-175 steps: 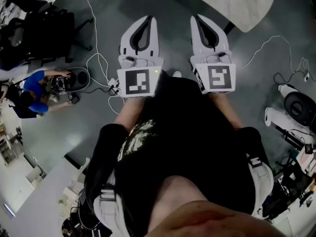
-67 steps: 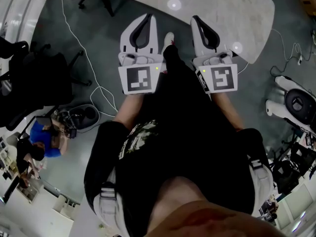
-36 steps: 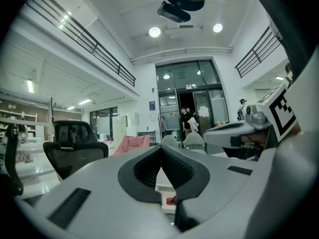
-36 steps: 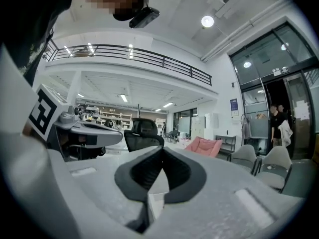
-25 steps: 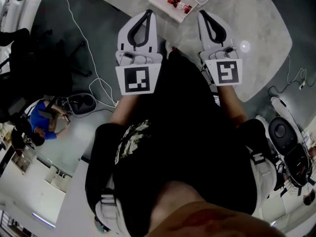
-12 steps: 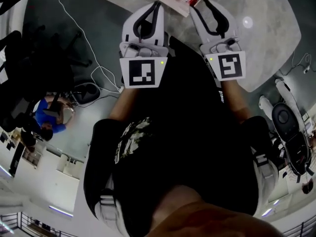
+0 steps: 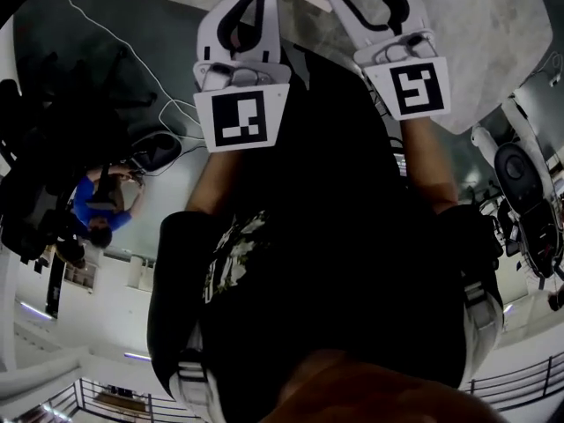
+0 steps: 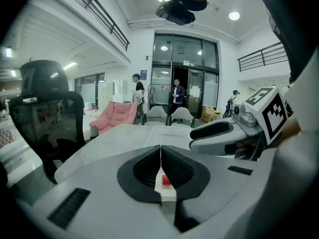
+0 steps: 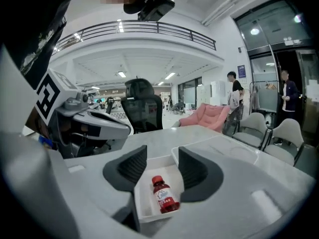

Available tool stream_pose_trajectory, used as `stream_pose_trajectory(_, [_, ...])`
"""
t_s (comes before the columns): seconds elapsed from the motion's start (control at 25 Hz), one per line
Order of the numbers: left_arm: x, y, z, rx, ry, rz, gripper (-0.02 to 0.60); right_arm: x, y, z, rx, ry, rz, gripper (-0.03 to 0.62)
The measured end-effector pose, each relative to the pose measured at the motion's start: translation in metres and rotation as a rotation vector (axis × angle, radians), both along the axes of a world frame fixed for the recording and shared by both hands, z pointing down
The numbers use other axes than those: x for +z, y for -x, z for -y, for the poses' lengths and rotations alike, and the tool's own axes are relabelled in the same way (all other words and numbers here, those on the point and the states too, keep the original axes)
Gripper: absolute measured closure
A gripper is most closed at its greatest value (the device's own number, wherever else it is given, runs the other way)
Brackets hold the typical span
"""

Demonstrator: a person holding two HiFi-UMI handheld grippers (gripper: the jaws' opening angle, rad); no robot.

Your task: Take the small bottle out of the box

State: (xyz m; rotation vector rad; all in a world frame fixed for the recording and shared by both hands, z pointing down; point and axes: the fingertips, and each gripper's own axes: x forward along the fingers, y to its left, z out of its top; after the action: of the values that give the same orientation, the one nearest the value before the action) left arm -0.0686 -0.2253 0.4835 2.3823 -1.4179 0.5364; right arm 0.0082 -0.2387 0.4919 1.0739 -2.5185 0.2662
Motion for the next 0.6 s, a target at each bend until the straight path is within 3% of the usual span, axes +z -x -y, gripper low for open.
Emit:
stream_pose_trajectory(0.28, [0.036, -0.006, 0.014, 0.000, 0.063, -0.013, 0.568, 0.052, 0.012, 0.005, -0.129, 0.114, -0.144, 0.365])
stream_pose_trajectory(0.6, [0.062, -0.001, 0.023, -0.008, 0.089, -0.014, 0.568, 0.099, 0.020, 0.011, -0.234, 0.158, -0.331, 0.367])
